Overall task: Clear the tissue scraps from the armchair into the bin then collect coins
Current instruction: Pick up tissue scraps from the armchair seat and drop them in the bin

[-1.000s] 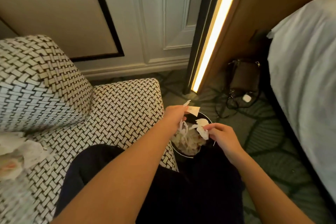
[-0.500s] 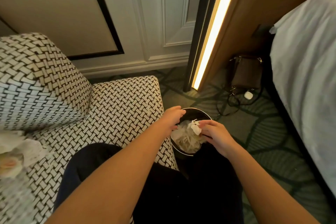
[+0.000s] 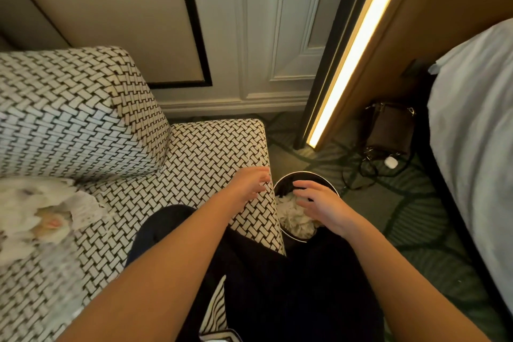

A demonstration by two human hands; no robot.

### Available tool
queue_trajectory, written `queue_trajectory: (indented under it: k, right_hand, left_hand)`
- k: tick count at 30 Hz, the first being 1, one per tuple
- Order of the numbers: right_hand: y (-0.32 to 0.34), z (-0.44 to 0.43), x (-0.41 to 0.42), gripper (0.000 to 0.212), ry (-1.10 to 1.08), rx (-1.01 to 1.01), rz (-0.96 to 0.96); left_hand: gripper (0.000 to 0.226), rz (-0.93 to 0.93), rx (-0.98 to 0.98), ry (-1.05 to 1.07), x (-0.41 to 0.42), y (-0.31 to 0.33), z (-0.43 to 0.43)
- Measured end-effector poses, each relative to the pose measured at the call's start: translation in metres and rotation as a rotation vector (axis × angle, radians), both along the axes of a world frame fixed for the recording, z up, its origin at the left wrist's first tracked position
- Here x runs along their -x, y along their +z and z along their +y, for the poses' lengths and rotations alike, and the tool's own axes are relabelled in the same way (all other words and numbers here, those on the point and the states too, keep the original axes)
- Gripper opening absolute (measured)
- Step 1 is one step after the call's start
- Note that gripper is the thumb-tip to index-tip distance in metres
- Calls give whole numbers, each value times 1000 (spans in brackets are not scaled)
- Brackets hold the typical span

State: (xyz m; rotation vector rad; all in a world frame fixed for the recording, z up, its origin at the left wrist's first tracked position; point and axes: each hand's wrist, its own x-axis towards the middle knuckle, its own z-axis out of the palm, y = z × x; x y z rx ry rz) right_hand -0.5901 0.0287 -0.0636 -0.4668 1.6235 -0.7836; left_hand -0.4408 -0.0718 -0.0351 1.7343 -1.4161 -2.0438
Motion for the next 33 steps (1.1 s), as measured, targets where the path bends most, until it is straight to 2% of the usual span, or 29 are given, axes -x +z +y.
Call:
queue_trajectory:
  k: [4, 7, 11, 13, 16, 25, 29, 31, 33]
  right_hand:
    - [7, -23, -28, 32, 110, 88, 136]
    - [3, -45, -49, 47, 224, 110, 182]
    - [-15, -71, -72, 59, 508, 55, 522]
    - [-24, -78, -78, 59, 557, -38, 612]
    - [-34, -86, -81, 58, 563, -88, 680]
    - [-47, -85, -79, 73, 453, 67, 707]
    - [-42, -80, -74, 47, 410, 158, 713]
    - [-40, -72, -69, 33, 288, 175, 676]
    - [-40, -62, -58, 29, 177, 129, 629]
  left_hand:
    - [34, -12, 48, 49, -29, 6, -7]
    - [33, -37, 74, 105, -44, 9, -13]
    - [32, -40, 102, 127, -57, 12, -21]
    - [32, -48, 114, 134, -60, 13, -26]
    - [31, -51, 107, 151, -62, 14, -30]
    - [32, -57, 54, 160, -55, 7, -25]
    - [31, -56, 60, 148, -50, 4, -19]
    - [31, -59, 67, 141, -46, 4, -17]
    - [30, -65, 71, 120, -39, 4, -16]
